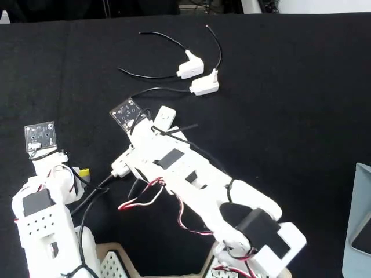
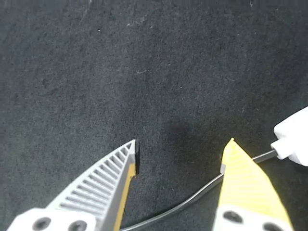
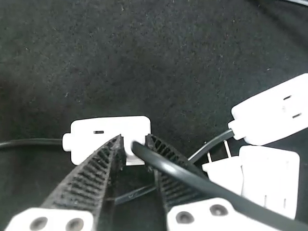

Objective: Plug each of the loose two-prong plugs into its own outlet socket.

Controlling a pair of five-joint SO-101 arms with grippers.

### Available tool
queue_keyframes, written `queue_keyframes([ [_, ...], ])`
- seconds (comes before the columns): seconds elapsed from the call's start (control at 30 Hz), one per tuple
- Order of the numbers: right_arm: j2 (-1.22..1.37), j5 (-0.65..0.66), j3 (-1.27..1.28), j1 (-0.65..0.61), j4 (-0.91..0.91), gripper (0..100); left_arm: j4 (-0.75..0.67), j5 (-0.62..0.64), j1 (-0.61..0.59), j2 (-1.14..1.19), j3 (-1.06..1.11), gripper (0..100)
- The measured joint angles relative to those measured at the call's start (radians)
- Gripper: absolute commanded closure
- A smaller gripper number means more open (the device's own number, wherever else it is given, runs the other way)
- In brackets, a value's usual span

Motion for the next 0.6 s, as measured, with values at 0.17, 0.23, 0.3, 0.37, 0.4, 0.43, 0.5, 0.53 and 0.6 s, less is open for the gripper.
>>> queue_keyframes([
  [0.17, 0.087, 0.005, -0.063, -0.017, -0.003, 98.7, 0.0, 0.0, 0.0, 0.0, 0.0, 72],
  [0.23, 0.118, 0.015, -0.098, -0.018, 0.009, 98.7, 0.0, 0.0, 0.0, 0.0, 0.0, 72],
  [0.3, 0.129, 0.028, -0.121, -0.018, 0.032, 98.7, 0.0, 0.0, 0.0, 0.0, 0.0, 72],
  [0.37, 0.13, 0.029, -0.127, -0.018, 0.04, 98.7, 0.0, 0.0, 0.0, 0.0, 0.0, 72],
  [0.4, 0.127, 0.029, -0.127, -0.018, 0.043, 98.7, 0.0, 0.0, 0.0, 0.0, 0.0, 72],
  [0.43, 0.127, 0.029, -0.127, -0.018, 0.043, 98.7, 0.0, 0.0, 0.0, 0.0, 0.0, 72],
  [0.5, 0.097, 0.029, -0.126, -0.017, 0.051, 98.7, 0.0, 0.0, 0.0, 0.0, 0.0, 72],
  [0.53, 0.083, 0.032, -0.126, -0.011, 0.052, 98.7, 0.0, 0.0, 0.0, 0.0, 0.0, 72],
  [0.6, 0.052, 0.032, -0.124, 0.023, 0.057, 98.7, 0.0, 0.0, 0.0, 0.0, 0.0, 72],
])
